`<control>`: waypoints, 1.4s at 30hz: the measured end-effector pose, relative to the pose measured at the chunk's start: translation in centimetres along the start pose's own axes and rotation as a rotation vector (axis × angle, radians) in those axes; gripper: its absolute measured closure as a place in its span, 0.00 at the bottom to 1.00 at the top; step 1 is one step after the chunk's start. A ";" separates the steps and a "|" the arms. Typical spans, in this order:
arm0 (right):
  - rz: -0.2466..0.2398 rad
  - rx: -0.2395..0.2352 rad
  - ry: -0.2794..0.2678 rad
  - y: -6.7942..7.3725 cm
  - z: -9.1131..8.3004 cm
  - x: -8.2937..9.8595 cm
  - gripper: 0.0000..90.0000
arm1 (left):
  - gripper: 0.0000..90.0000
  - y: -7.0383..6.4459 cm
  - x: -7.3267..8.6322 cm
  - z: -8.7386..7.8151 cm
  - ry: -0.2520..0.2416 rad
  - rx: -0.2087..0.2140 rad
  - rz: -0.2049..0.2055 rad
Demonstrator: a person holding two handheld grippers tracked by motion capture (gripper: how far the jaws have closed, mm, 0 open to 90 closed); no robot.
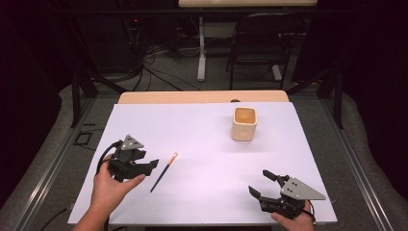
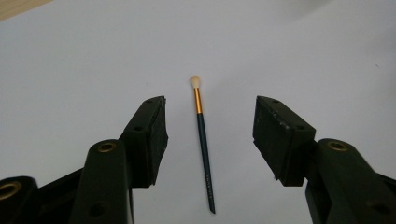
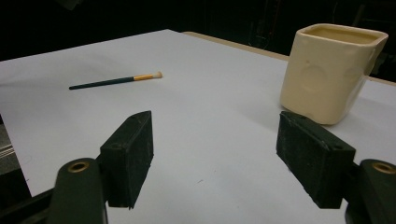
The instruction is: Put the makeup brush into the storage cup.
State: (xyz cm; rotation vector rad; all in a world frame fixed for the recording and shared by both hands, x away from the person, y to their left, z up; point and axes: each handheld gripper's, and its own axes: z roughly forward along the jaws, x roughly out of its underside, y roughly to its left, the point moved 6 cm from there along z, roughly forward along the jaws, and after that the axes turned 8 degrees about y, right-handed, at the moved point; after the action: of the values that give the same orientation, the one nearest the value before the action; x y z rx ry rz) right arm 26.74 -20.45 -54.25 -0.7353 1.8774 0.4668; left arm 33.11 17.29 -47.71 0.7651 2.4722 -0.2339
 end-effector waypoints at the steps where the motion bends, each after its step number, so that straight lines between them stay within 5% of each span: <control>1: 0.001 0.000 0.000 0.0 0.0 0.0 0.30 | 0.50 0.0 -0.1 0.1 0.007 0.002 0.002; 6: 0.009 0.008 -0.027 -0.1 0.2 -0.1 0.30 | 0.51 0.1 -0.5 0.7 0.050 0.000 -0.008; 8: 0.006 0.001 0.007 -0.1 -0.1 0.1 0.30 | 0.51 0.2 -0.5 1.0 0.070 -0.003 -0.015; 21: 0.008 -0.001 0.004 -0.1 0.1 0.1 0.30 | 0.51 0.8 -1.0 1.7 0.170 0.026 -0.060; 42: 0.005 -0.001 0.007 -0.1 0.2 0.2 0.30 | 0.51 1.1 -1.6 2.8 0.226 0.027 -0.065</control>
State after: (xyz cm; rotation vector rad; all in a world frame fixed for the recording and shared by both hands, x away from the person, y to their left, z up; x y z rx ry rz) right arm 26.89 -20.45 -54.47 -0.7336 1.8858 0.4688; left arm 36.06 16.54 -49.24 0.7589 2.7148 -0.2147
